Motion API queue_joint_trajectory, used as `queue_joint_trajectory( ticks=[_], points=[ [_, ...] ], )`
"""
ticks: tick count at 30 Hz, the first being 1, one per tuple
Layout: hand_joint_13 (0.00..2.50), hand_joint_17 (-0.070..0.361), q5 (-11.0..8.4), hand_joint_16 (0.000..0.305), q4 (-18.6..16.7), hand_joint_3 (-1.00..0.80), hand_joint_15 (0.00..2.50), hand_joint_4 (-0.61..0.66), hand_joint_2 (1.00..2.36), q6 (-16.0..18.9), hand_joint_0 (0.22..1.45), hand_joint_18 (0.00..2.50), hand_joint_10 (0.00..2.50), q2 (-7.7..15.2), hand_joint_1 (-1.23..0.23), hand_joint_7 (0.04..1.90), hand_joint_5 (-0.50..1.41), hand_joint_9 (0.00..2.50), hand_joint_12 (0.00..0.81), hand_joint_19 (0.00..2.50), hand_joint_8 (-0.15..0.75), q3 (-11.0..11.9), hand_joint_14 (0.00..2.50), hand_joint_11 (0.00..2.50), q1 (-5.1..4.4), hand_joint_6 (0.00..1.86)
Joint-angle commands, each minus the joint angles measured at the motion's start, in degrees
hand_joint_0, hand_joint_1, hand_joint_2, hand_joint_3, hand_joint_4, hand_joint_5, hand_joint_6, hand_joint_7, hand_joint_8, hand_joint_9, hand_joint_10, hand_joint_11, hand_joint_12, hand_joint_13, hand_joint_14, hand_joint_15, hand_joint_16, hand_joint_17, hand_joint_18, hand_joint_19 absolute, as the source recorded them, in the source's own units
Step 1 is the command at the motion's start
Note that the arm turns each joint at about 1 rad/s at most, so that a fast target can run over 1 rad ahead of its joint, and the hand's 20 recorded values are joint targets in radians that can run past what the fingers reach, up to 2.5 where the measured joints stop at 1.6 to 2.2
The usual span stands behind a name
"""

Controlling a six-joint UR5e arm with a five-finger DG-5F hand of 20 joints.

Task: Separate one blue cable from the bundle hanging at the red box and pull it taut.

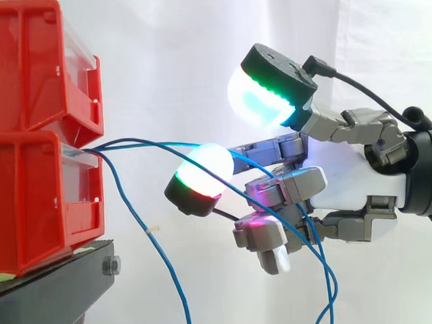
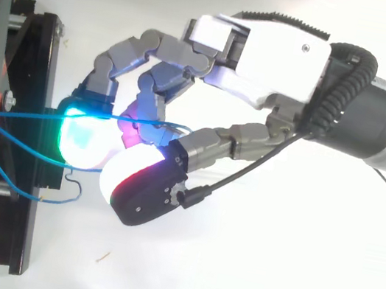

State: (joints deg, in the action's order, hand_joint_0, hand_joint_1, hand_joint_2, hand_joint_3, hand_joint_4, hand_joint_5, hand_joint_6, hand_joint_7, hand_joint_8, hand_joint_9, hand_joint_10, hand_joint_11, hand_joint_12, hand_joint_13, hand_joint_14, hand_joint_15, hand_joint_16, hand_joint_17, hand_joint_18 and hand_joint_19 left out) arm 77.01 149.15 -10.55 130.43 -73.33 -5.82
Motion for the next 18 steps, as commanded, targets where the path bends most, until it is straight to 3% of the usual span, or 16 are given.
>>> queue_joint_trajectory(
  ticks=[1,2,5,7,9,10,13,18],
  points=[
    [1.07,0.116,-0.01,0.052,0.0,-0.5,1.37,0.21,1.0,0.0,0.46,0.91,1.24,0.0,-0.7,0.78,-0.22,0.72,0.427,1.04,0.387,0.0,0.01,1.13,-0.07,0.85],
    [1.1,0.116,-0.01,0.051,0.0,-0.5,1.45,0.21,1.0,0.0,0.46,0.95,1.25,0.0,-0.7,0.77,-0.22,0.72,0.417,1.12,0.384,0.0,0.01,1.12,-0.07,0.85],
    [1.05,0.107,-0.01,0.048,0.0,-0.5,1.36,0.2,1.0,0.0,0.48,0.99,1.39,0.0,-0.7,0.78,-0.22,0.7,0.399,1.21,0.372,0.0,0.47,1.12,-0.07,0.84],
    [0.99,0.105,-0.01,0.047,-0.2,-0.5,1.27,0.2,1.0,0.0,0.49,1.03,1.63,0.0,-0.7,0.78,-0.22,0.69,0.391,1.31,0.374,0.0,0.86,1.07,-0.16,0.84],
    [0.93,0.103,-0.01,0.046,-0.2,-0.5,1.14,0.21,1.0,0.0,0.49,1.09,1.84,0.0,-0.7,0.78,-0.22,0.66,0.389,1.48,0.375,0.0,1.35,1.05,-0.07,0.84],
    [0.84,0.102,-0.01,0.045,-0.1,-0.5,1.02,0.2,1.0,0.0,0.49,1.15,1.98,0.0,-0.7,0.78,-0.22,0.64,0.392,1.64,0.375,0.0,1.89,1.02,-0.16,0.84],
    [0.77,0.1,-0.01,0.045,0.2,-0.5,1.0,0.2,1.0,0.0,0.5,1.18,2.05,0.0,-0.71,0.78,-0.21,0.61,0.397,1.8,0.375,-0.1,2.21,1.04,-0.25,0.84],
    [0.74,0.104,-0.81,0.046,-0.7,-0.5,1.02,0.21,1.0,0.2,0.5,1.17,2.17,-0.1,-0.71,0.78,-0.22,0.56,0.4,1.81,0.375,-1.5,2.29,1.0,-0.51,0.84]
  ],
)
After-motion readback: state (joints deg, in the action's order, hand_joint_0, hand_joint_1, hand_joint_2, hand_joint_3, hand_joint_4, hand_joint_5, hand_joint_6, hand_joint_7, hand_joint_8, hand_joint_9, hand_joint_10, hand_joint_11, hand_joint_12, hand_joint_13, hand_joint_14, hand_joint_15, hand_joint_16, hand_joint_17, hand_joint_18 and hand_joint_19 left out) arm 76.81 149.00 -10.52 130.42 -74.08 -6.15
